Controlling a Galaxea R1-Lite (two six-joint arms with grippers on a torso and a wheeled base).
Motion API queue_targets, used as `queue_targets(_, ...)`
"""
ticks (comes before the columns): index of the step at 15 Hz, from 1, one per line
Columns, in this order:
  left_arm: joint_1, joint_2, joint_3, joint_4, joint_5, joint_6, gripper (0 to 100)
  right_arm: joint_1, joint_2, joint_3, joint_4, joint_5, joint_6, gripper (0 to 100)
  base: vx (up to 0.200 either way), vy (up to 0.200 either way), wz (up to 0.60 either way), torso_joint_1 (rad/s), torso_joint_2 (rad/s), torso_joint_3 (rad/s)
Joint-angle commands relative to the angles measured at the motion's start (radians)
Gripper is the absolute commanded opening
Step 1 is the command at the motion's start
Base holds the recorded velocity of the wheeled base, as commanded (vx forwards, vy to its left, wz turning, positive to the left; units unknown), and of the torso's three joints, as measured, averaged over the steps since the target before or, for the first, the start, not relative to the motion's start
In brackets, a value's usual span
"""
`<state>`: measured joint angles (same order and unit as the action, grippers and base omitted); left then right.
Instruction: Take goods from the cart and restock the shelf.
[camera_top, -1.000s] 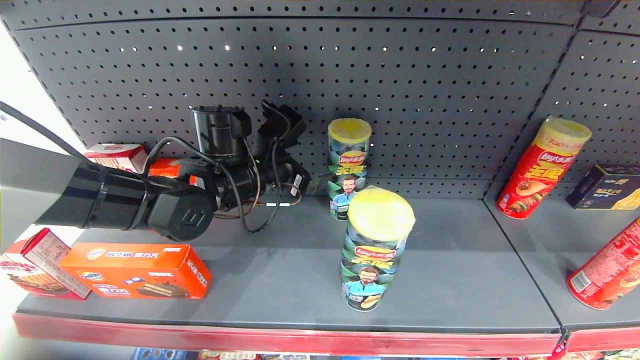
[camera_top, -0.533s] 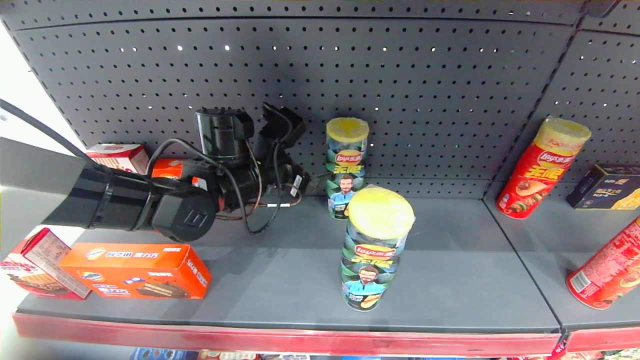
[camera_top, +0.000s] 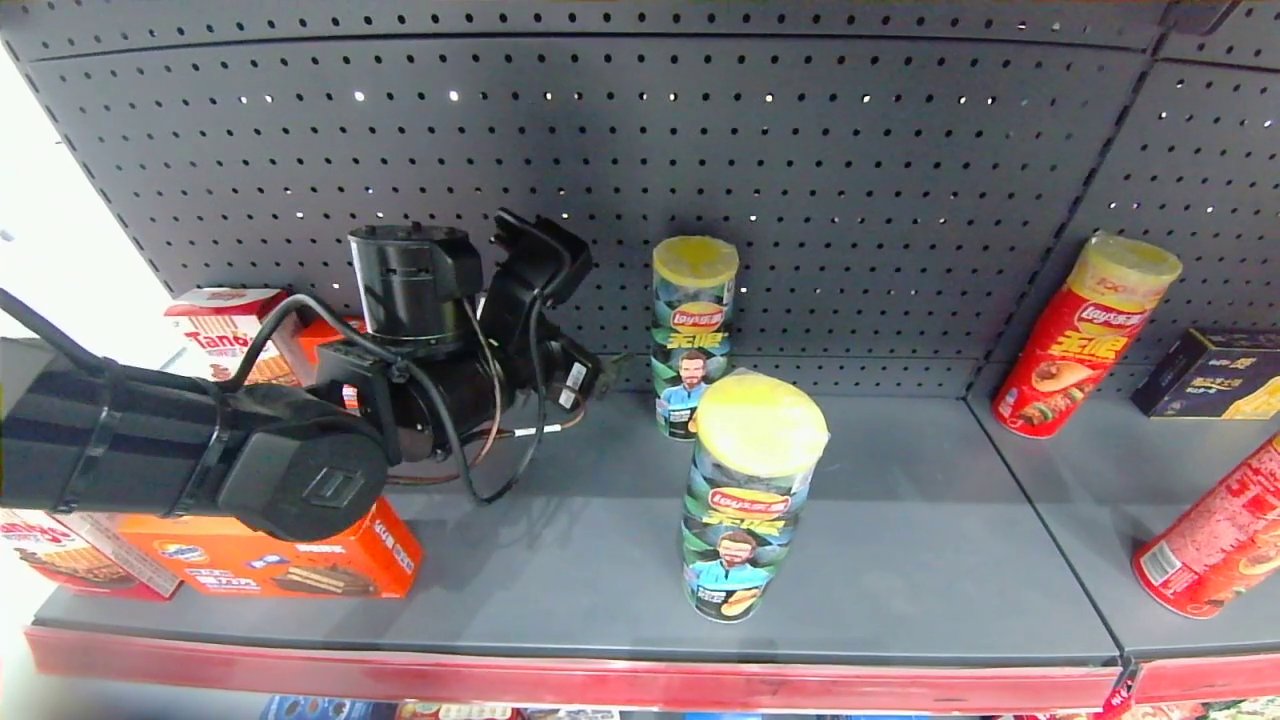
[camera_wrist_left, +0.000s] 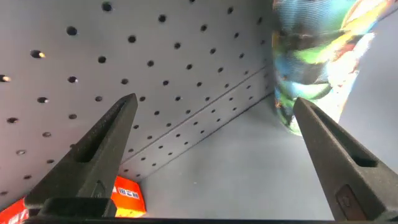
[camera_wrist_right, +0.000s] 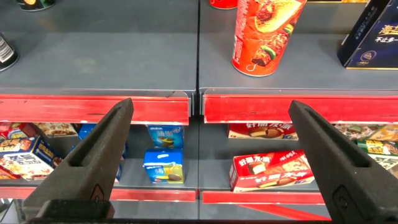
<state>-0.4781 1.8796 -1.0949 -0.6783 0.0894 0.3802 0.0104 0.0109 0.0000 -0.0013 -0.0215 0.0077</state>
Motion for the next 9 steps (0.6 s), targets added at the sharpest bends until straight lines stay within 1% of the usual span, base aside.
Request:
queue_targets(1,-0.016,0.012,0.024,-0.038,0.033,-0.006,100,0.000,0.001,0.000,0.000,0.000,0.000,100,0.000,0.000,0.00,0.000,0.00,0.000)
queue_targets(2,-0.024,0.035,0.020,-0.050,0.056,-0.011,100,0.000,0.001,0.000,0.000,0.000,0.000,100,0.000,0.000,0.00,0.000,0.00,0.000)
queue_targets(5,-0.022,0.064,0.012,-0.052,0.093,-0.009,100,0.000,0.001,0.000,0.000,0.000,0.000,100,0.000,0.000,0.00,0.000,0.00,0.000)
queue_targets(9,-0.019,0.104,-0.025,-0.053,0.112,-0.007,100,0.000,0.001,0.000,0.000,0.000,0.000,100,0.000,0.000,0.00,0.000,0.00,0.000)
